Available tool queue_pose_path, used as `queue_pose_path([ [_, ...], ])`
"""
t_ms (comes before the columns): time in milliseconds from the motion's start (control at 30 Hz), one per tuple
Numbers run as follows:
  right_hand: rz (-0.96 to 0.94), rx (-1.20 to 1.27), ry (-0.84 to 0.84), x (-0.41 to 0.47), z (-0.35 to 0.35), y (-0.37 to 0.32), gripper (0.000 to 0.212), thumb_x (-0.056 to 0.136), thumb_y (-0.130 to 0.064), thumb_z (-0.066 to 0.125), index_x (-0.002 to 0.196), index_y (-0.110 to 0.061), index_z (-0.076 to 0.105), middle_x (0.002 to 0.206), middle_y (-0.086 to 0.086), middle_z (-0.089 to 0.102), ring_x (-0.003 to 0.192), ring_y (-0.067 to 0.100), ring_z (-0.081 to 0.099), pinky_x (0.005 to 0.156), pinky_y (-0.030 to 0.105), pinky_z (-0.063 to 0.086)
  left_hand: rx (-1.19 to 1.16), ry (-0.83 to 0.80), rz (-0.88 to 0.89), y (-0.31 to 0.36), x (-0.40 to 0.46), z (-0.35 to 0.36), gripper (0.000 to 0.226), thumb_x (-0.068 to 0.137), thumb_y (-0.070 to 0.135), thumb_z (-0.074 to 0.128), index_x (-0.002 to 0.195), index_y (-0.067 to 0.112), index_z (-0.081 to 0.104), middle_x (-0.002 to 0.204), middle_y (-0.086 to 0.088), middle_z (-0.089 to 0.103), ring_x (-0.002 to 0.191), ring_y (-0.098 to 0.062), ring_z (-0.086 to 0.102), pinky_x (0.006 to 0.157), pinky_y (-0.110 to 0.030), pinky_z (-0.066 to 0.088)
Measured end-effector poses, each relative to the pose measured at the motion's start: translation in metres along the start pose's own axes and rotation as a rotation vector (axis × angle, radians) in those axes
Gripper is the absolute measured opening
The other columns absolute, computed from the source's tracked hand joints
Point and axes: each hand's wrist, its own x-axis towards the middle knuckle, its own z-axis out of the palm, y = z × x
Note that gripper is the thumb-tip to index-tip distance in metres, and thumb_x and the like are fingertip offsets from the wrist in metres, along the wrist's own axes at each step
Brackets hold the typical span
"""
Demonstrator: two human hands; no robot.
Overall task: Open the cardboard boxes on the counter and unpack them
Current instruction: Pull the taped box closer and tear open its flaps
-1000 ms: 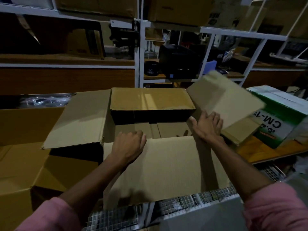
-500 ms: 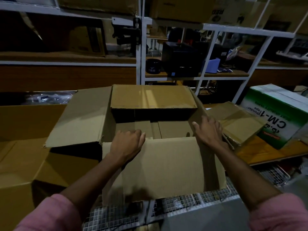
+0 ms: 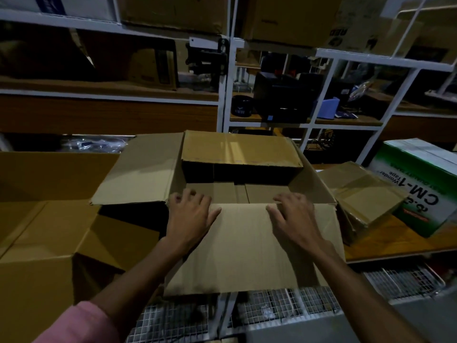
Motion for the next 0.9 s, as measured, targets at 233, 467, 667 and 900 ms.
queue_pose_path([
  [233,0.154,-0.240,0.020,-0.022,-0.006,0.031,0.076,0.087,-0.080,0.039,0.139,-0.026,0.055,0.144,0.003,0.052,0.131,0.034,0.035,0.102,0.051,0.033,0.077,-0.044,-0.195,-0.006,-0.024,-0.014,0.055,0.091,0.068,0.051,0.124,0.025,0.065,0.146,-0.007,0.046,0.120,-0.032,0.034,0.088,-0.048,0.034],
  [467,0.293,-0.267,-0.079,-0.028,-0.015,0.033,0.087,0.082,-0.082,0.047,0.153,-0.034,0.032,0.164,0.000,0.025,0.140,0.042,0.022,0.106,0.055,0.031,0.076,-0.154,-0.278,-0.002,-0.039,-0.026,0.083,0.085,0.082,0.041,0.146,0.026,0.042,0.154,-0.008,0.034,0.118,-0.033,0.039,0.083,-0.045,0.039],
  [667,0.402,-0.134,-0.254,-0.023,-0.022,0.054,0.103,0.075,-0.079,0.064,0.158,-0.038,0.020,0.170,-0.004,-0.005,0.150,0.048,0.005,0.112,0.070,0.022,-0.249,-0.312,-0.264,-0.003,-0.044,-0.015,0.101,0.077,0.074,0.065,0.155,0.027,0.020,0.166,-0.003,0.003,0.141,-0.041,0.023,0.107,-0.058,0.037],
  [900,0.219,0.051,-0.265,-0.007,-0.019,0.100,0.100,0.059,-0.055,0.092,0.142,-0.020,0.048,0.167,-0.008,0.010,0.149,0.040,0.020,0.112,0.064,0.036,-0.360,-0.233,-0.304,-0.003,-0.039,-0.003,0.081,0.073,0.060,0.081,0.132,0.020,0.043,0.163,-0.001,0.007,0.143,-0.038,0.020,0.101,-0.053,0.049],
])
